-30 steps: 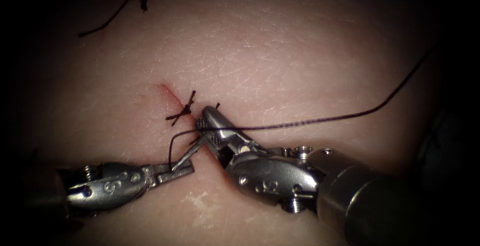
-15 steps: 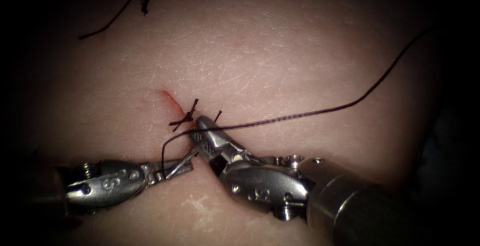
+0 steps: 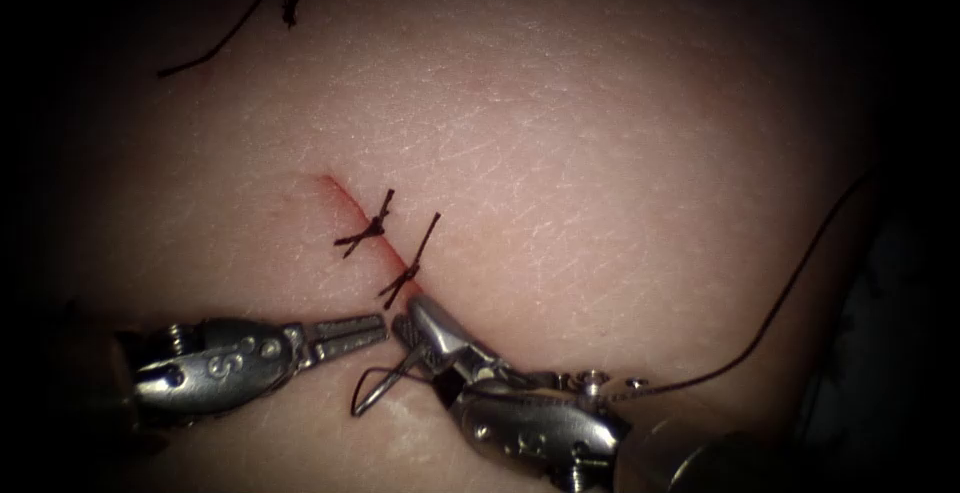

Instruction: Wound Closure

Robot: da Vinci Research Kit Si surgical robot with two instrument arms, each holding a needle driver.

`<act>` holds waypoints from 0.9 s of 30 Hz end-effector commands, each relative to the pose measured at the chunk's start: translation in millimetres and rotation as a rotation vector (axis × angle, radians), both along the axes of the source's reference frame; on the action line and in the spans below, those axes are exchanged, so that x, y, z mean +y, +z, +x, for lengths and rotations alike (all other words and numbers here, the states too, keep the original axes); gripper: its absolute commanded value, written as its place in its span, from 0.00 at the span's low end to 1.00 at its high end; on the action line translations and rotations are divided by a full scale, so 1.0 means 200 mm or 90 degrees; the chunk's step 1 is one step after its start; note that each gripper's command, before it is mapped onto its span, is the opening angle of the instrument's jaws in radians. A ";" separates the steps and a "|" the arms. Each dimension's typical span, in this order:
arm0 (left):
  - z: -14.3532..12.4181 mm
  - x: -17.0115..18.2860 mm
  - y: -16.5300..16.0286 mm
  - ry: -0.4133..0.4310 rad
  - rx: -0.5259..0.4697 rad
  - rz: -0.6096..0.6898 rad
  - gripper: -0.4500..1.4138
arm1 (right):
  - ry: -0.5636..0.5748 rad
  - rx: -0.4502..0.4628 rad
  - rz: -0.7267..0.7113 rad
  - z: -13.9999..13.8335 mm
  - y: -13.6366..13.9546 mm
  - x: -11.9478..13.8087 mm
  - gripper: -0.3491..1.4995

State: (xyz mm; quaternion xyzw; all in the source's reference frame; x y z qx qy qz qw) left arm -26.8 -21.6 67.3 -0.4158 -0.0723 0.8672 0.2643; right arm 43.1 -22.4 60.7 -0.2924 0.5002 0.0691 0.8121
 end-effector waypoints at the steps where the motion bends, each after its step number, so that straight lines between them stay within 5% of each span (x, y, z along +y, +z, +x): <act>1: -0.002 -0.005 0.004 0.000 0.001 0.002 0.04 | -0.006 0.003 0.007 0.006 0.004 -0.006 0.00; 6: -0.002 -0.005 0.004 0.000 0.001 0.002 0.04 | -0.001 0.005 0.011 0.006 0.003 -0.005 0.00; 27: -0.012 -0.006 0.008 -0.003 -0.005 0.004 0.05 | 0.070 0.074 0.004 -0.008 -0.035 0.039 0.00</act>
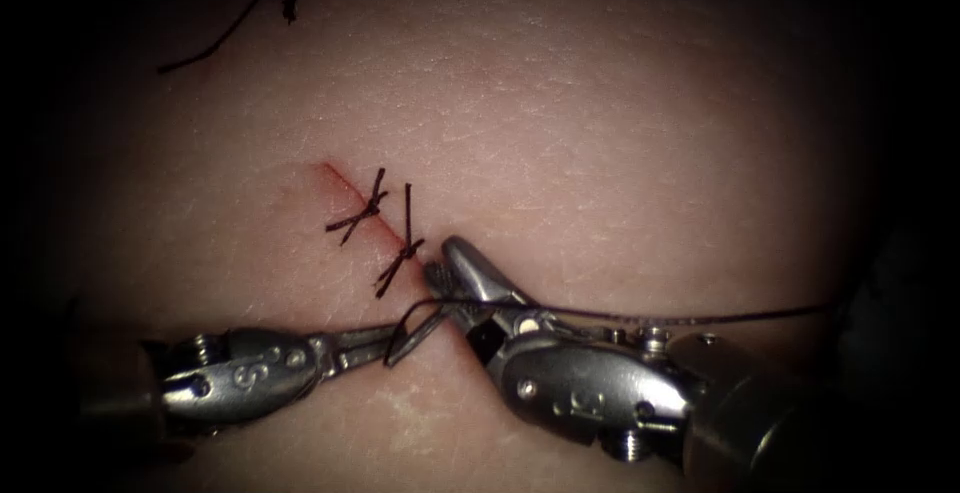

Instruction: Wound Closure

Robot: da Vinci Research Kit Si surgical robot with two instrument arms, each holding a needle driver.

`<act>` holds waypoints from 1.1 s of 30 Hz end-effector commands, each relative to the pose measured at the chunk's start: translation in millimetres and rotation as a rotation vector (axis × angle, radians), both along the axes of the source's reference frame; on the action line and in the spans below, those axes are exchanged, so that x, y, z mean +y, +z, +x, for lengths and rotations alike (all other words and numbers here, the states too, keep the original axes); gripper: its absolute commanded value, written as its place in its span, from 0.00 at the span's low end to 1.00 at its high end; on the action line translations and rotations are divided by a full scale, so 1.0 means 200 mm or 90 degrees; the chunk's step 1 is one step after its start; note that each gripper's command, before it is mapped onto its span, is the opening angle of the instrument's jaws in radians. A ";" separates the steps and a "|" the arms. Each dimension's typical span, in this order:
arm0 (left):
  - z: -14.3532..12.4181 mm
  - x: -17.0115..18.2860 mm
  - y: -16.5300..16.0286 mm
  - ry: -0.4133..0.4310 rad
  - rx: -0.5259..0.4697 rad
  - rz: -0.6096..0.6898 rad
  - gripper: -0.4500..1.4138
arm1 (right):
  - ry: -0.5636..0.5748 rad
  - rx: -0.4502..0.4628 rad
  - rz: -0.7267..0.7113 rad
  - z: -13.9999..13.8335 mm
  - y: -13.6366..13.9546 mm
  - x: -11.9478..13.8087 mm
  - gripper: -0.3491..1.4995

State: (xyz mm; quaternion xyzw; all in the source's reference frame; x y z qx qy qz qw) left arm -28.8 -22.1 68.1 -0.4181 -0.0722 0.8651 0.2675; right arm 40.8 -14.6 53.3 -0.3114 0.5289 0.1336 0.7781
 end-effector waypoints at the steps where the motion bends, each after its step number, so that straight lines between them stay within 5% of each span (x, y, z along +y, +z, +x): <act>1: -0.002 -0.004 0.004 0.001 -0.003 0.003 0.05 | 0.001 0.003 -0.001 0.002 0.000 0.002 0.00; 21: -0.008 0.000 0.011 0.008 -0.006 0.006 0.07 | 0.008 0.013 -0.004 -0.010 -0.010 0.016 0.00; 33: -0.005 -0.006 0.037 0.016 0.003 0.025 0.08 | 0.006 0.016 -0.001 -0.010 -0.011 0.019 0.00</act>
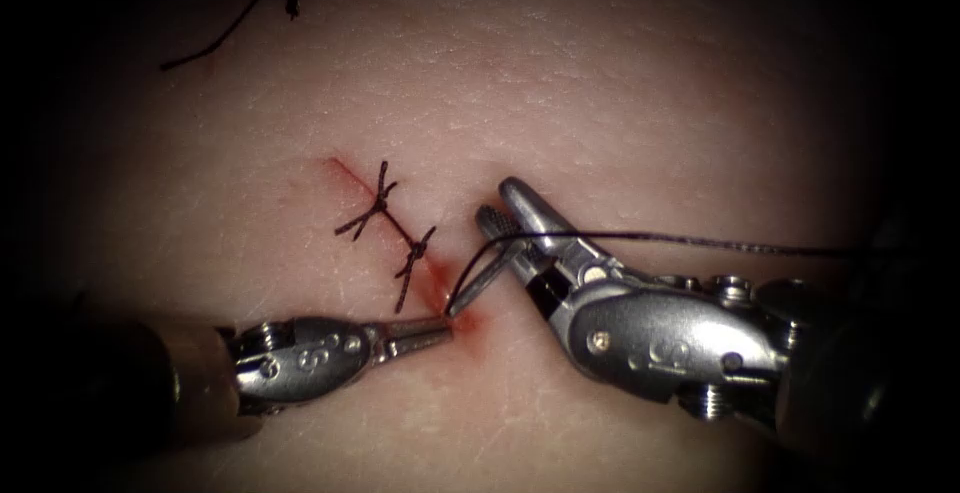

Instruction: Wound Closure

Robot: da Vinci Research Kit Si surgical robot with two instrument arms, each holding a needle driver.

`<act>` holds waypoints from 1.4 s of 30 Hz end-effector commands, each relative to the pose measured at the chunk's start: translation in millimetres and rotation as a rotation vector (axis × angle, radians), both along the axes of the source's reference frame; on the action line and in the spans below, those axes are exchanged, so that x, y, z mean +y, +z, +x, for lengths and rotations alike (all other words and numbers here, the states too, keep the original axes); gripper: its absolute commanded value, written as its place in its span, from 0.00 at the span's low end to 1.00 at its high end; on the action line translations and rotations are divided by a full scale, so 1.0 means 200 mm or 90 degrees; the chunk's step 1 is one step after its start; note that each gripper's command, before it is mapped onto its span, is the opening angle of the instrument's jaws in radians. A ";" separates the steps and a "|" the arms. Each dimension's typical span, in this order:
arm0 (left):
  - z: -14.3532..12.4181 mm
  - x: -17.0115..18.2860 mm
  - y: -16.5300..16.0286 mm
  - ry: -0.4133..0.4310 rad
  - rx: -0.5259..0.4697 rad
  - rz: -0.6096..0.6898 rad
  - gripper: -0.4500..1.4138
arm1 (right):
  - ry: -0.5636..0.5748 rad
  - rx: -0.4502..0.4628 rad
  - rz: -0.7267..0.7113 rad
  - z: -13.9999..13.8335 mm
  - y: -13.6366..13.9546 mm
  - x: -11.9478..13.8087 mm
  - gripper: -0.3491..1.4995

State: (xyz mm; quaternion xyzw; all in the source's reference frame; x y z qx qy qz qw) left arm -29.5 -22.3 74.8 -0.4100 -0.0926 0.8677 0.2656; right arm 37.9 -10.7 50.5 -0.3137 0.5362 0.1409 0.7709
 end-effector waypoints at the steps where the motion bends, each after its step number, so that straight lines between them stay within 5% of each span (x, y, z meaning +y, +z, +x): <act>1: -0.001 -0.004 0.003 0.003 -0.001 0.002 0.08 | 0.000 0.001 0.001 0.004 0.004 -0.001 0.00; 15: 0.001 -0.004 -0.004 0.000 -0.003 0.008 0.08 | 0.004 0.002 -0.006 0.001 0.006 0.004 0.00; 27: 0.003 0.001 -0.018 -0.017 -0.012 0.019 0.10 | 0.039 0.076 0.093 -0.002 0.011 0.012 0.00; 42: 0.004 0.010 -0.020 -0.027 -0.013 0.000 0.07 | 0.055 0.055 0.112 -0.007 0.012 0.013 0.00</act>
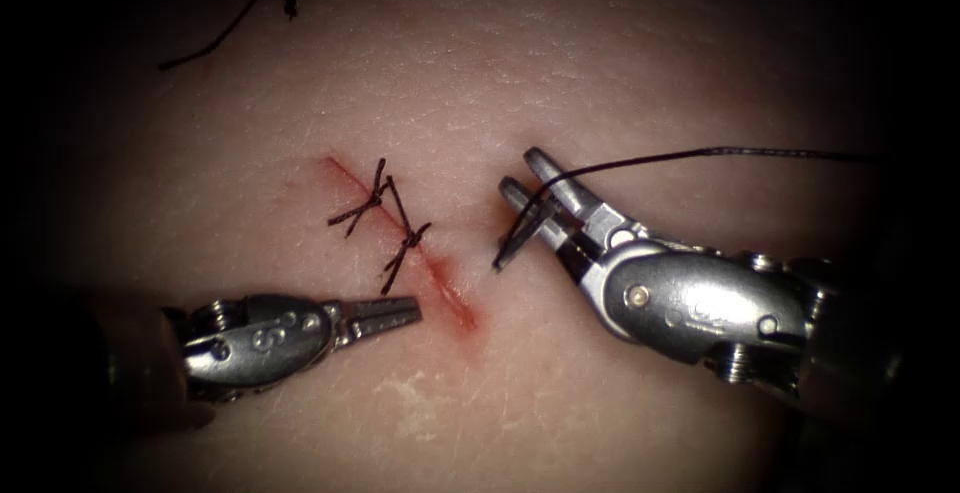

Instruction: Wound Closure

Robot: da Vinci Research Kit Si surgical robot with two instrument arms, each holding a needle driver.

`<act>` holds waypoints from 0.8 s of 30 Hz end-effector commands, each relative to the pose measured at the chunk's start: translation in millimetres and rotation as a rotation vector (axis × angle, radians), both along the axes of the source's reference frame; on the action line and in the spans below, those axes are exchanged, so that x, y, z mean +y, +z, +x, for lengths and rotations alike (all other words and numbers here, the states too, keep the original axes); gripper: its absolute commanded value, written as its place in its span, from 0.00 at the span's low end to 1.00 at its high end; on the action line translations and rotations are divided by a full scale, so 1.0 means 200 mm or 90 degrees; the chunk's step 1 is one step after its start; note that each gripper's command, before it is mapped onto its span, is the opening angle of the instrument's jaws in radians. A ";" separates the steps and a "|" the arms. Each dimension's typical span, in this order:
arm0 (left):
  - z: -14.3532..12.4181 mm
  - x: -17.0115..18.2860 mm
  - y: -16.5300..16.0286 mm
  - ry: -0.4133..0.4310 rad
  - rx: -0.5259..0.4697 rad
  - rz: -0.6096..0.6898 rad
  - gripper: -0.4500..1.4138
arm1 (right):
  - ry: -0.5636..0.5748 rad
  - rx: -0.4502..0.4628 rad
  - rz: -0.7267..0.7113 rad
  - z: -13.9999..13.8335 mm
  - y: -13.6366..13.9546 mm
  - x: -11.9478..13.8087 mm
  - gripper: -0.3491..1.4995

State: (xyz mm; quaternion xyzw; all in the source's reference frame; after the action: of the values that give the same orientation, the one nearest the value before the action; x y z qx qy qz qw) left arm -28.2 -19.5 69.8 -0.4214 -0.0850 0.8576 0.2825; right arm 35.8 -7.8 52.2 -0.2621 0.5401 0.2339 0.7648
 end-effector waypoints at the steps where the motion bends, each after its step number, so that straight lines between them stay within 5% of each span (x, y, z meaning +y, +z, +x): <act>1: -0.002 -0.003 0.007 -0.001 0.002 0.001 0.07 | 0.000 0.001 0.001 0.004 0.003 -0.002 0.00; 24: -0.011 -0.005 0.026 0.005 -0.005 -0.007 0.07 | 0.018 -0.005 0.002 0.002 0.002 0.000 0.00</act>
State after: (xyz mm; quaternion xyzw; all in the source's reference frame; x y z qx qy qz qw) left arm -30.1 -19.6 74.4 -0.4258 -0.0808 0.8579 0.2760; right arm 35.3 -7.5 52.0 -0.2707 0.5318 0.2453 0.7640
